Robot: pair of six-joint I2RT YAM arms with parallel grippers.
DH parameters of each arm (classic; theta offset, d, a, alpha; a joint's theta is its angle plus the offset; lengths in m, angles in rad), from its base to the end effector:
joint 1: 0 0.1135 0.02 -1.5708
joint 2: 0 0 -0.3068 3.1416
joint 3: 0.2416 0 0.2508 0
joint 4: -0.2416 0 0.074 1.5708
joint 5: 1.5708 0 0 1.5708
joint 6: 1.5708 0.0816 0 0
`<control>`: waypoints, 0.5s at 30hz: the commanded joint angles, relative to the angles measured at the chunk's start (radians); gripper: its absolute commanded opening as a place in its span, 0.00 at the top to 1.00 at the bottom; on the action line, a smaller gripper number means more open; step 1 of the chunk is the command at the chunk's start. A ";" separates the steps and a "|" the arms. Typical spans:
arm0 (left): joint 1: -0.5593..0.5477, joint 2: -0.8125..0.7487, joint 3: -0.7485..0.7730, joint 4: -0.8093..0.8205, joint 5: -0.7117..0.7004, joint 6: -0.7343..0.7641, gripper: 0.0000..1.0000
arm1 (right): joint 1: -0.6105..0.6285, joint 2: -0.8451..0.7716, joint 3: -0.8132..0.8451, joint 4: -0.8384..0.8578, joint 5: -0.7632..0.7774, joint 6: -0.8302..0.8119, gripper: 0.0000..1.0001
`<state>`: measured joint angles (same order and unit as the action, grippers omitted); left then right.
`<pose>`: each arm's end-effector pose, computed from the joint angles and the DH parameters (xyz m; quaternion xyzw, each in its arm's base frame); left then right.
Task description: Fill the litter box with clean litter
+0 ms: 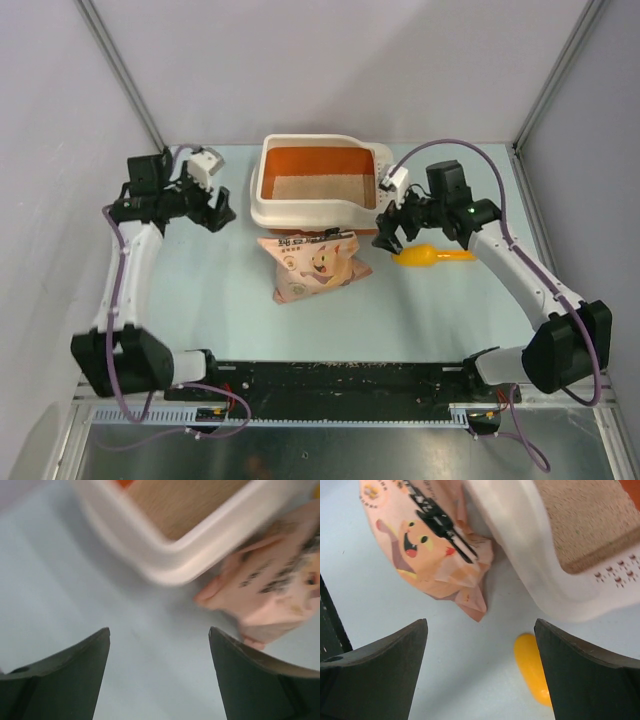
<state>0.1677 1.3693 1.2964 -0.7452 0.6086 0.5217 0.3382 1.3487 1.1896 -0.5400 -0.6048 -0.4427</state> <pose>0.3057 0.0044 0.3533 0.2646 0.8540 -0.1438 0.4242 0.2774 0.1468 0.3426 -0.4456 0.7524 0.2486 0.4166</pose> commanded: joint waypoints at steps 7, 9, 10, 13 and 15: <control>-0.442 -0.116 -0.106 -0.006 0.054 0.291 0.19 | 0.108 0.128 0.186 0.012 0.065 -0.023 0.00; -0.483 -0.084 -0.097 -0.006 0.042 0.285 0.21 | 0.111 0.144 0.212 -0.006 0.018 -0.054 0.01; -0.493 -0.050 -0.089 -0.008 0.025 0.279 0.23 | 0.120 0.148 0.220 -0.017 -0.021 -0.082 0.01; -0.517 0.026 -0.056 -0.002 0.010 0.261 0.26 | 0.146 0.185 0.264 -0.073 -0.027 -0.082 0.03; -0.519 0.066 -0.036 0.000 0.032 0.262 0.29 | 0.154 0.207 0.275 -0.116 -0.038 -0.079 0.07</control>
<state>-0.3382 1.3758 1.2060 -0.7509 0.6308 0.7605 0.4614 1.5223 1.3907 -0.5903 -0.5861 -0.5022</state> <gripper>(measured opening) 0.725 0.964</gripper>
